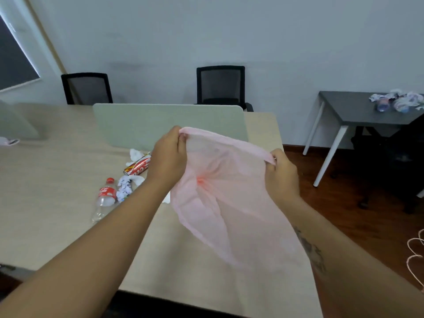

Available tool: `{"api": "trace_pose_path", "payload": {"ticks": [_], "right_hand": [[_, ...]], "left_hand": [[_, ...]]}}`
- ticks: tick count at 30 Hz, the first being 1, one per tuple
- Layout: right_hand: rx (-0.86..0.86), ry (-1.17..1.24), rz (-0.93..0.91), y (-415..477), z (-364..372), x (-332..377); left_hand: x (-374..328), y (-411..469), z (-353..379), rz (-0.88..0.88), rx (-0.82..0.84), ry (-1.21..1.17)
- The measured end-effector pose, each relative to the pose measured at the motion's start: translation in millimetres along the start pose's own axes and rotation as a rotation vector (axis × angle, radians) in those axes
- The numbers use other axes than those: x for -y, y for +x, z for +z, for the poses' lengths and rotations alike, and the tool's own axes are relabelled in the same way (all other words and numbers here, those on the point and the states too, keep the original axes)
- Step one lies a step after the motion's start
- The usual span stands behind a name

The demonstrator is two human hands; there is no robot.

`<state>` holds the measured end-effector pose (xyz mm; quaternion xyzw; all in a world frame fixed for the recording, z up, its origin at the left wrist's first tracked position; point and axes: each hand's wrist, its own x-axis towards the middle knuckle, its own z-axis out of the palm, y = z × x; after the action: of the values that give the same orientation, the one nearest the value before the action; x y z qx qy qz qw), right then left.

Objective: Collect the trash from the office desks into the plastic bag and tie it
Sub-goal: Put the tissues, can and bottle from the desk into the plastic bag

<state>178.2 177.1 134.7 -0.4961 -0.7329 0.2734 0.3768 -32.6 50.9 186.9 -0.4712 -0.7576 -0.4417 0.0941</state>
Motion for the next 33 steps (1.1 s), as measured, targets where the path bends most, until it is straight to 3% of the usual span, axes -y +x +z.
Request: {"api": "trace_pose_path", "payload": {"ticks": [11,15,17,19,22,25,28,30,33], "right_hand": [[0.047,-0.084,-0.44,-6.6,35.4,171.0],[0.046,0.07,-0.541,-52.5,79.4,234.8],[0.103,0.154,-0.589,-84.7,104.0,262.5],[0.188,0.213,-0.627,-118.7,129.7,286.4],[0.235,0.238,-0.604,-155.6,165.6,305.7],[0.199,0.063,-0.568,-175.0,197.4,305.3],[0.153,-0.094,-0.349,-191.5,219.1,299.8],[0.099,-0.072,-0.251,-208.2,232.3,306.4],[0.142,0.015,-0.327,-242.2,261.0,328.4]], "left_hand": [[80.0,-9.7,-171.4,-0.067,-0.348,0.133],[110.7,-31.0,-236.7,-0.181,-0.358,0.236],[119.7,-42.8,-262.8,-0.22,-0.38,0.431],[133.8,-50.7,-288.3,-0.217,-0.39,0.422],[171.1,-51.7,-326.7,-0.28,-0.36,0.143],[214.7,-58.2,-366.7,-0.273,-0.294,0.201],[255.7,-71.6,-406.9,-0.296,-0.246,0.233],[273.6,-83.0,-425.8,-0.307,-0.214,0.242],[281.9,-102.0,-428.5,-0.342,-0.269,0.175]]}}
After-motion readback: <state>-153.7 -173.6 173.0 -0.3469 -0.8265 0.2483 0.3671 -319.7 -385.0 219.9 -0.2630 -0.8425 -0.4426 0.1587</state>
